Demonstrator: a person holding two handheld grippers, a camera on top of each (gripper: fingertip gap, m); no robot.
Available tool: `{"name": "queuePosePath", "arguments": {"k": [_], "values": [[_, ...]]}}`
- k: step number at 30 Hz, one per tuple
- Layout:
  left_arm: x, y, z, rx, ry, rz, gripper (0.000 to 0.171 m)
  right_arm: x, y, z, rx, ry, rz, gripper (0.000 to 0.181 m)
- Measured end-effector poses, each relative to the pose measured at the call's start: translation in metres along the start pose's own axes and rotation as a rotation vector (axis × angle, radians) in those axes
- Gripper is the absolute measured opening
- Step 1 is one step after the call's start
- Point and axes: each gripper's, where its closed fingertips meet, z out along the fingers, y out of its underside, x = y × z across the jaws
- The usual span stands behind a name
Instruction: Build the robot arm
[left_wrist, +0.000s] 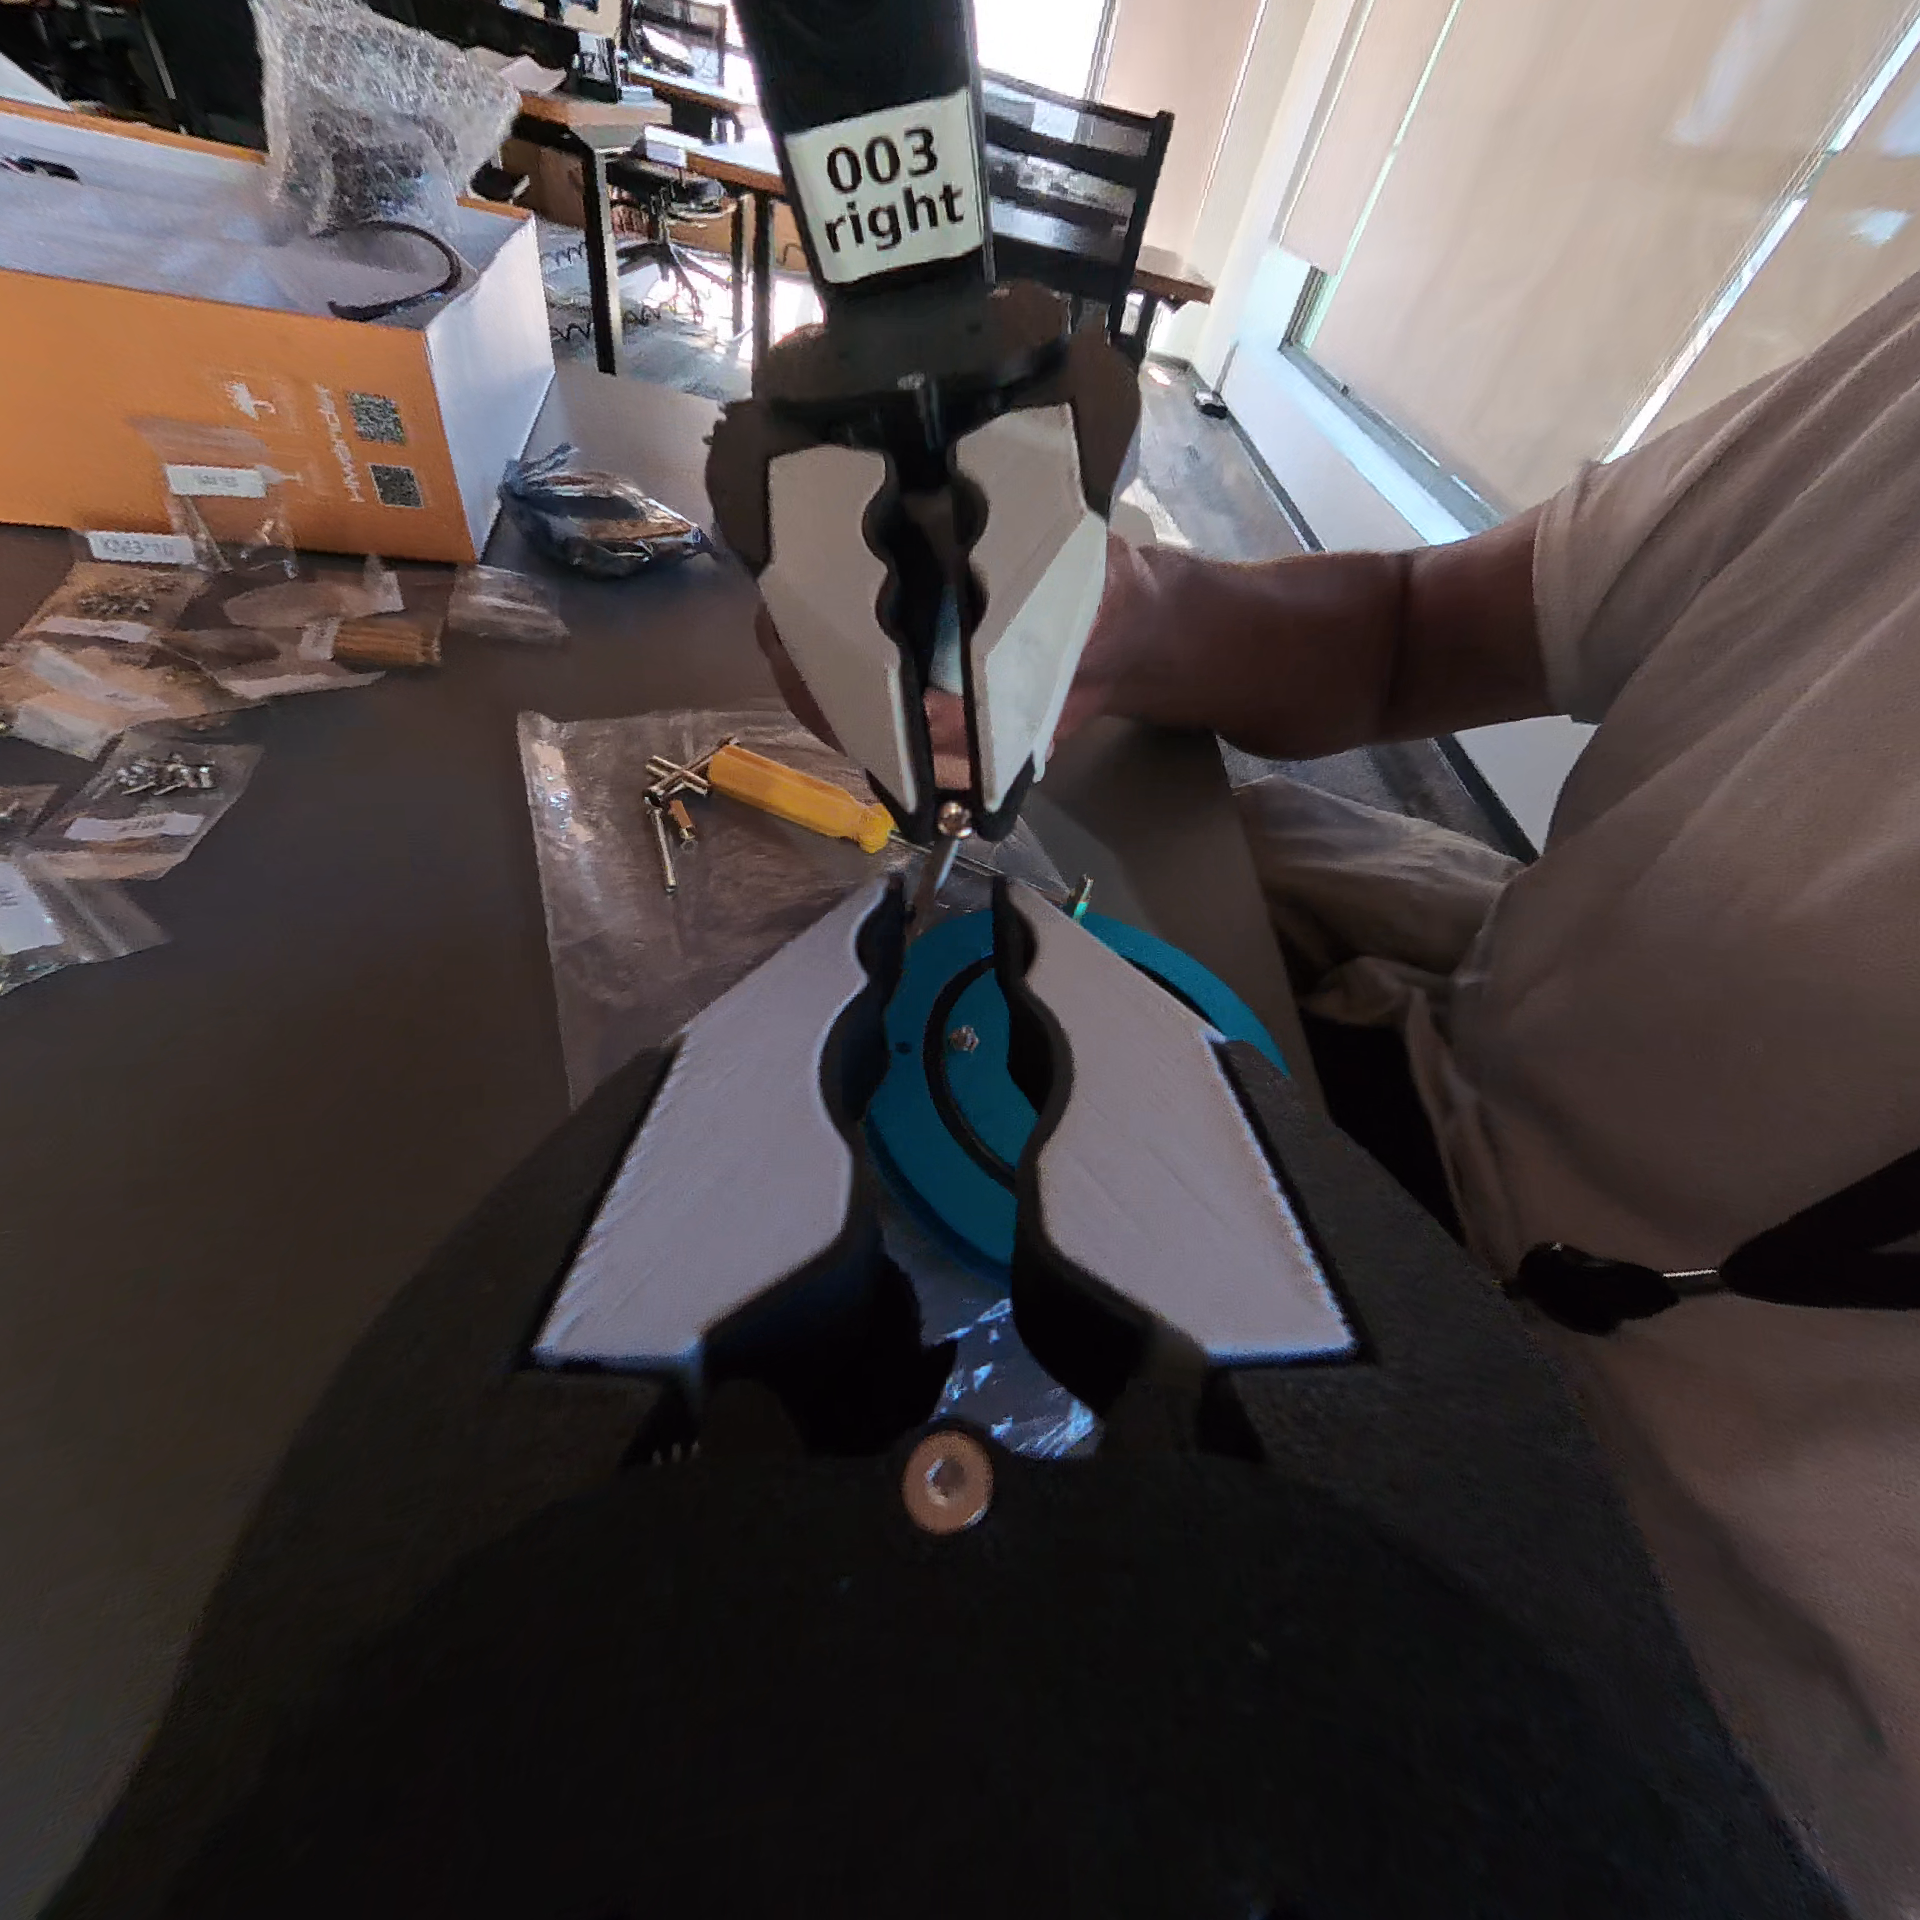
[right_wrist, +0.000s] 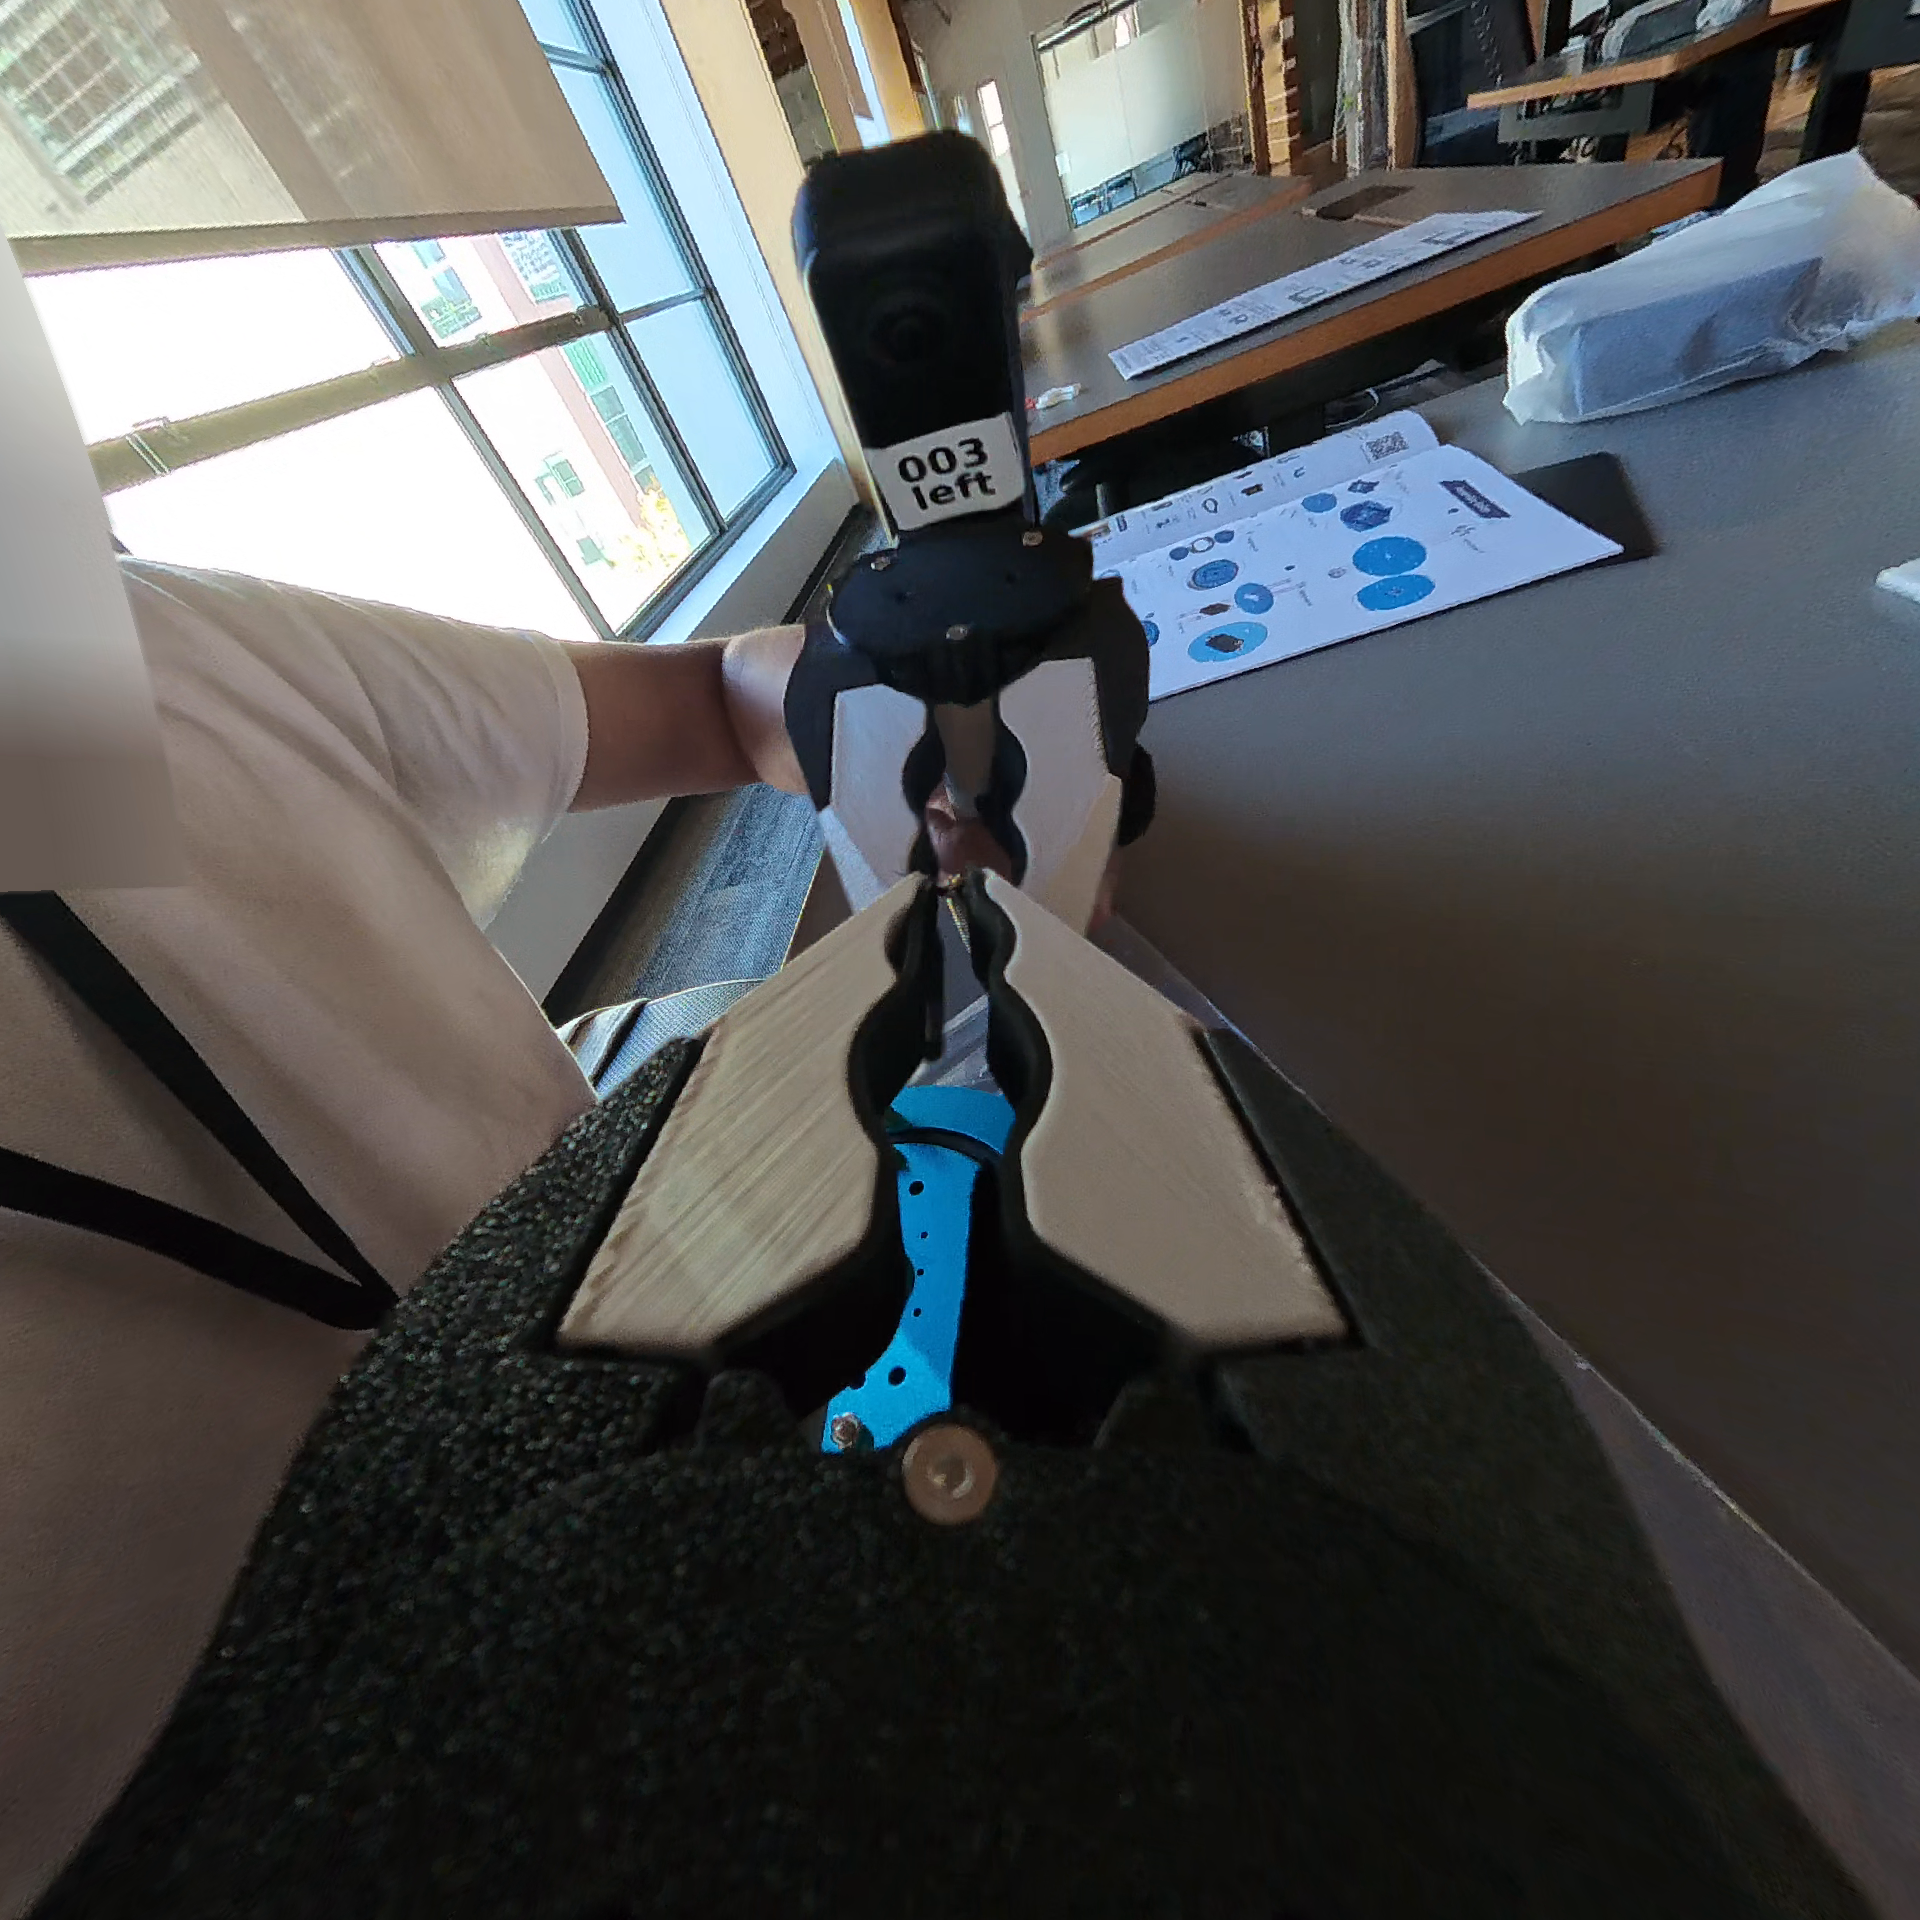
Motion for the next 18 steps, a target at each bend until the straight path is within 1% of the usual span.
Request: {"name": "queuePosePath", "arguments": {"k": [1, 3, 7, 9, 10, 11, 14, 18], "values": [[-0.003, -0.001, -0.002, 0.009, -0.014, 0.006, 0.007, 0.001, 0.000, -0.001, 0.002, 0.006, 0.007, 0.004], [-0.008, -0.001, -0.006, 0.004, -0.031, 0.027, 0.002, 0.006, -0.001, -0.006, 0.010, 0.025, 0.014, 0.004], [-0.012, 0.002, -0.013, -0.034, -0.040, 0.026, 0.002, 0.014, 0.006, -0.013, -0.020, 0.063, 0.018, 0.005], [-0.020, 0.010, -0.013, -0.087, -0.097, 0.066, 0.002, 0.023, 0.017, -0.014, -0.085, 0.117, 0.006, 0.003], [-0.023, 0.014, -0.013, -0.113, -0.123, 0.097, 0.002, 0.026, 0.021, -0.015, -0.116, 0.142, -0.019, 0.000], [-0.025, 0.019, -0.013, -0.143, -0.146, 0.132, 0.002, 0.026, 0.021, -0.015, -0.128, 0.150, -0.050, 0.002], [-0.034, 0.028, -0.011, -0.215, -0.232, 0.219, 0.003, 0.027, 0.024, -0.012, -0.173, 0.206, -0.163, 0.022], [-0.033, 0.040, -0.007, -0.298, -0.269, 0.338, 0.003, 0.039, 0.047, -0.003, -0.364, 0.343, -0.404, 0.019]]}}
